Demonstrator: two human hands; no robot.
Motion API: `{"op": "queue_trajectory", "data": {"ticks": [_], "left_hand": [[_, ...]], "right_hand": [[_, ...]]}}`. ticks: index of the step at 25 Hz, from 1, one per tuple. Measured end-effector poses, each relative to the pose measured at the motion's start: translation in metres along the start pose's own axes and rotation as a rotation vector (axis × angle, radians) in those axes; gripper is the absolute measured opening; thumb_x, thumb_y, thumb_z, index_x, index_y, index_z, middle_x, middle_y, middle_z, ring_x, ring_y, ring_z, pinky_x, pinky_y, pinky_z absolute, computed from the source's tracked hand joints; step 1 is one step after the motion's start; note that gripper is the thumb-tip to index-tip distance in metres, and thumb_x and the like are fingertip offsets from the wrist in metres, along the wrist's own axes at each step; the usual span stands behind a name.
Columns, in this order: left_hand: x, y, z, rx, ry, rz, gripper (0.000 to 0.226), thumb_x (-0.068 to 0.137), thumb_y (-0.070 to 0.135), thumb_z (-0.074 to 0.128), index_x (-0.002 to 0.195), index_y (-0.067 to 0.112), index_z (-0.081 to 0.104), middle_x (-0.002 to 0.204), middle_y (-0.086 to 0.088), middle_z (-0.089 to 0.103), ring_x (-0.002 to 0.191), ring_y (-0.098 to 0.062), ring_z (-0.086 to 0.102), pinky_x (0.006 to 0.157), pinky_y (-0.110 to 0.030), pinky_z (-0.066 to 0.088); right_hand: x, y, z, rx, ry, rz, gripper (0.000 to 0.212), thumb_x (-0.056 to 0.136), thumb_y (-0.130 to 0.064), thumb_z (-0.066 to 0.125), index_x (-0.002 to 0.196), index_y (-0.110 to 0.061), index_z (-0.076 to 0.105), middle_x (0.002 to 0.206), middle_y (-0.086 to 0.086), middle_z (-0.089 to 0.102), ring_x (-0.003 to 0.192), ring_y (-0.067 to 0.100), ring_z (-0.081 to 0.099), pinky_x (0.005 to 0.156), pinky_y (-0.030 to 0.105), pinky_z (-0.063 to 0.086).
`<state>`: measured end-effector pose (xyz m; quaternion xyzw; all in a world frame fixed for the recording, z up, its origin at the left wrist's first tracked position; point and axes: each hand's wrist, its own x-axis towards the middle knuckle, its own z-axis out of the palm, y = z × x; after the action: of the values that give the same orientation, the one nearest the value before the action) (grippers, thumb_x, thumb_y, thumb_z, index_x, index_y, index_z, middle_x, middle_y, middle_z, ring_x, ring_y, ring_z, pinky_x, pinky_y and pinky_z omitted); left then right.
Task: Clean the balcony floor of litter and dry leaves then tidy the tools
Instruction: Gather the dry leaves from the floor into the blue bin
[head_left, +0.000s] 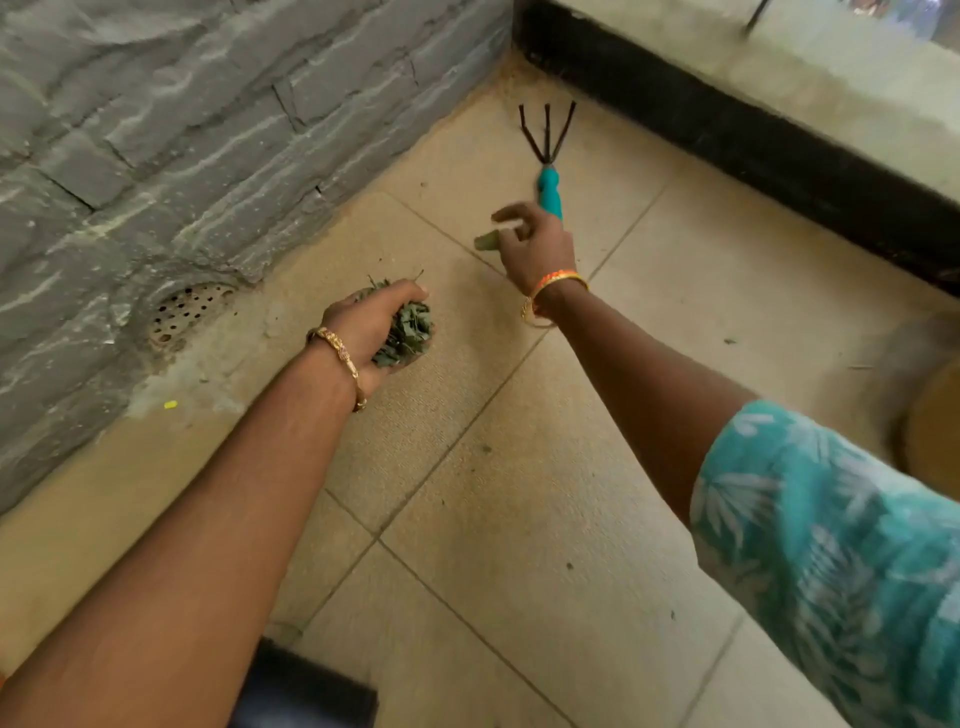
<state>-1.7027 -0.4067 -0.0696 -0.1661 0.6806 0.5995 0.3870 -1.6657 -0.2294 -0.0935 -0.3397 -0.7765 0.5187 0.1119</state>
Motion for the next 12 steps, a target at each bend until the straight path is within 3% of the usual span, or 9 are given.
{"op": "queue_trajectory", "data": {"ticks": [3, 5, 7, 9, 12], "left_hand": [[-0.057, 0.014, 0.015, -0.057, 0.011, -0.069, 0.030, 0.078, 0.020, 0.073, 0.100, 0.010, 0.056, 0.097, -0.014, 0.062, 0.076, -0.021, 0.063, 0.051, -0.023, 0.053], [-0.106, 0.031, 0.032, -0.121, 0.036, -0.113, 0.028, 0.079, 0.019, 0.072, 0.100, 0.010, 0.056, 0.092, -0.012, 0.061, 0.074, -0.021, 0.061, 0.046, -0.021, 0.050], [-0.160, 0.044, 0.049, -0.152, 0.076, -0.148, 0.022, 0.079, 0.017, 0.070, 0.096, 0.011, 0.058, 0.082, -0.008, 0.060, 0.066, -0.019, 0.059, 0.042, -0.019, 0.047], [-0.219, 0.058, 0.061, -0.166, 0.179, -0.138, 0.010, 0.079, 0.012, 0.069, 0.080, 0.010, 0.060, 0.071, -0.005, 0.059, 0.060, -0.018, 0.057, 0.045, -0.021, 0.047], [-0.295, 0.071, 0.067, -0.196, 0.333, -0.122, 0.014, 0.074, 0.009, 0.072, 0.068, 0.012, 0.059, 0.070, -0.008, 0.061, 0.069, -0.025, 0.059, 0.053, -0.027, 0.048]], "right_hand": [[-0.060, -0.026, -0.041, 0.437, -0.074, 0.384, 0.023, 0.094, -0.004, 0.041, 0.078, -0.008, 0.057, 0.074, 0.003, 0.054, 0.066, 0.012, 0.054, 0.057, 0.026, 0.057], [-0.101, -0.055, -0.071, 0.530, -0.032, 0.546, 0.032, 0.093, 0.003, 0.036, 0.068, -0.008, 0.053, 0.065, 0.006, 0.051, 0.059, 0.014, 0.051, 0.051, 0.025, 0.053], [-0.141, -0.091, -0.099, 0.551, 0.028, 0.633, 0.035, 0.088, 0.008, 0.033, 0.063, -0.008, 0.052, 0.064, 0.008, 0.055, 0.054, 0.015, 0.048, 0.046, 0.024, 0.045], [-0.184, -0.133, -0.128, 0.584, 0.067, 0.674, 0.037, 0.082, 0.014, 0.030, 0.061, -0.009, 0.050, 0.067, 0.009, 0.060, 0.051, 0.014, 0.047, 0.047, 0.024, 0.039], [-0.242, -0.201, -0.170, 0.657, 0.093, 0.712, 0.039, 0.076, 0.019, 0.026, 0.059, -0.008, 0.047, 0.064, 0.010, 0.058, 0.052, 0.016, 0.049, 0.050, 0.025, 0.040]]}}
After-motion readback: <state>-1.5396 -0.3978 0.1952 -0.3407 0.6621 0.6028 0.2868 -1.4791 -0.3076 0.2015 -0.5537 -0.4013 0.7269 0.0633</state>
